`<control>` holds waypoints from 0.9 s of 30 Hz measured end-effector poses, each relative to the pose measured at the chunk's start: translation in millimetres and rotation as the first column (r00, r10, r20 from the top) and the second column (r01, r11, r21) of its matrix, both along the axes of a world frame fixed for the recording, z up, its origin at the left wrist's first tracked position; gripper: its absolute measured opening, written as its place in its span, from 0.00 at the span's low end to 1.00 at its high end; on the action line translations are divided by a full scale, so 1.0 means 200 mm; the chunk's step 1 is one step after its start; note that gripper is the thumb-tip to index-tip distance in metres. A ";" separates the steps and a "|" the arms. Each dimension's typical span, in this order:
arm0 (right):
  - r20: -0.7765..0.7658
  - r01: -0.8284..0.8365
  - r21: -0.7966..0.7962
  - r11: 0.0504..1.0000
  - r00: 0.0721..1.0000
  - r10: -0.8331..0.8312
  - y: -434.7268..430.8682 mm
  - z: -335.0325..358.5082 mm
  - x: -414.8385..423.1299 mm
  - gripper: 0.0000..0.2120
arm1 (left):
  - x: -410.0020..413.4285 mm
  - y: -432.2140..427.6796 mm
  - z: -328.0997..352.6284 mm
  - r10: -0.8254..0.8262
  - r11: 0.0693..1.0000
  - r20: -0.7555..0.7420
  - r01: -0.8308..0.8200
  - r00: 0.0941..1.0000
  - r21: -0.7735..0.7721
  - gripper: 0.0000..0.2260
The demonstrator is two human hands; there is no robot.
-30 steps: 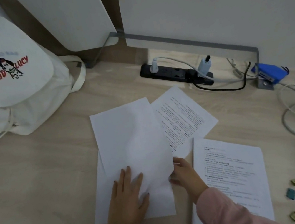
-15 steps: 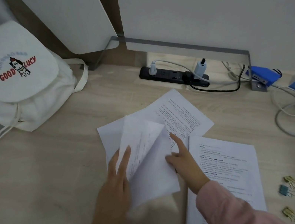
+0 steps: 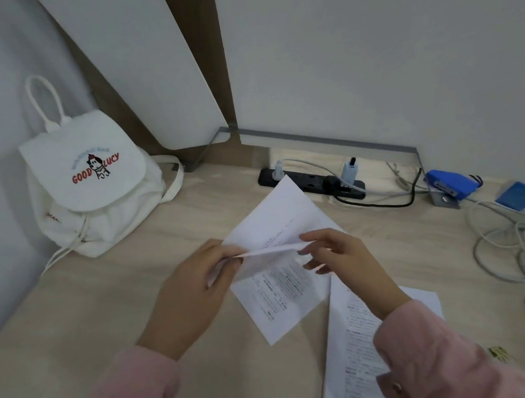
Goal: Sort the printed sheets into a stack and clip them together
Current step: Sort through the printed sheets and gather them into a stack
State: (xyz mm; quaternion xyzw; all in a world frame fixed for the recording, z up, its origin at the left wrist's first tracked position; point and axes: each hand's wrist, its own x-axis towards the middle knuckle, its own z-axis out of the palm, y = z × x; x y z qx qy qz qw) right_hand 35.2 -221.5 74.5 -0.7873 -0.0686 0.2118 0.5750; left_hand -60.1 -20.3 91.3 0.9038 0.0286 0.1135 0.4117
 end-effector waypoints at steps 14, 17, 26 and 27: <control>0.176 -0.071 0.122 0.990 0.983 0.049 -0.16 0.34 0.11 0.05 | 0.22 0.14 0.51 0.118 0.984 0.081 -0.105 0.990 -0.147 0.05; 0.042 0.024 0.269 0.963 0.998 -0.036 -0.20 0.32 0.12 0.10 | 0.18 0.19 0.38 0.371 0.836 0.103 -0.284 0.923 -0.469 0.06; -0.255 0.221 0.443 0.869 0.960 -0.114 -0.30 0.11 0.14 0.12 | 0.08 -0.12 -0.07 0.014 0.564 -0.401 -0.339 0.916 -0.753 0.12; -0.283 0.246 0.439 0.864 0.951 -0.127 -0.32 0.08 0.14 0.13 | 0.08 -0.11 -0.08 0.036 0.544 -0.394 -0.349 0.918 -0.763 0.12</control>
